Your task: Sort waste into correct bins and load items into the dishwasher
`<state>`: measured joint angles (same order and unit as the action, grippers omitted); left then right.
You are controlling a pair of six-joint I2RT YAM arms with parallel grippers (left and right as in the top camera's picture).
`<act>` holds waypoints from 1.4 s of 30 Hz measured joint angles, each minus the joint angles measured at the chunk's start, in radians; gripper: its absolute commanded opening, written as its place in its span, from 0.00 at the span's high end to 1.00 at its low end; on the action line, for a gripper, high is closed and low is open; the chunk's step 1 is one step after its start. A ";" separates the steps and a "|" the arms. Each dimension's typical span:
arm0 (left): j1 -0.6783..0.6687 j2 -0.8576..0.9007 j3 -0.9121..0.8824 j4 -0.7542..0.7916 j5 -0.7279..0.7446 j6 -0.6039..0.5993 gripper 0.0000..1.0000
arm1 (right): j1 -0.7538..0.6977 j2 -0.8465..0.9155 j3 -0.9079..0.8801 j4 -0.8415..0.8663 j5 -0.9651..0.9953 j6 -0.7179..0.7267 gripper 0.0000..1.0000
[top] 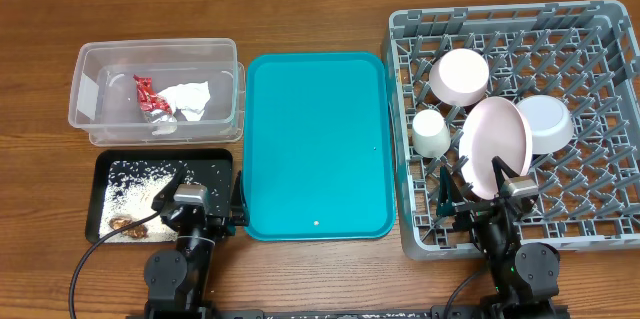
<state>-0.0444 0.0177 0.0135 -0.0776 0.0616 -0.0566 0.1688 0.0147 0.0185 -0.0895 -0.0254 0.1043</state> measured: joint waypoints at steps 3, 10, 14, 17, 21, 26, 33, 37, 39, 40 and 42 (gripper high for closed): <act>0.000 0.000 0.000 0.000 0.000 0.012 0.00 | 0.000 0.000 0.000 0.000 0.000 0.001 0.00; 0.000 0.000 0.000 0.000 0.000 0.016 0.00 | 0.000 0.000 0.000 0.000 0.000 0.000 0.00; 0.000 0.000 0.000 0.000 0.000 0.016 0.00 | 0.000 0.000 0.000 0.000 0.000 0.000 0.00; 0.000 0.000 0.000 0.000 0.000 0.016 0.00 | 0.000 0.000 0.000 0.000 0.000 0.000 0.00; 0.000 0.000 0.000 0.000 0.000 0.016 0.00 | 0.000 0.000 0.000 0.000 0.000 0.000 0.00; 0.000 0.000 0.000 0.000 0.000 0.016 0.00 | 0.000 0.000 0.000 0.000 0.000 0.000 0.00; 0.000 0.000 0.000 0.000 0.000 0.016 0.00 | 0.000 0.000 0.000 0.001 0.000 0.000 0.00; 0.000 0.000 0.000 0.000 0.000 0.016 0.00 | 0.000 0.000 0.000 0.000 0.000 0.000 0.00; 0.000 0.000 0.000 0.000 0.000 0.016 0.00 | 0.000 0.000 0.000 0.000 0.000 0.000 0.00; 0.000 0.000 0.000 0.000 0.000 0.016 0.00 | 0.000 0.000 0.000 0.000 0.000 0.000 0.00; 0.000 0.000 0.000 0.000 0.000 0.016 0.00 | 0.000 0.000 0.000 0.000 0.000 0.000 0.00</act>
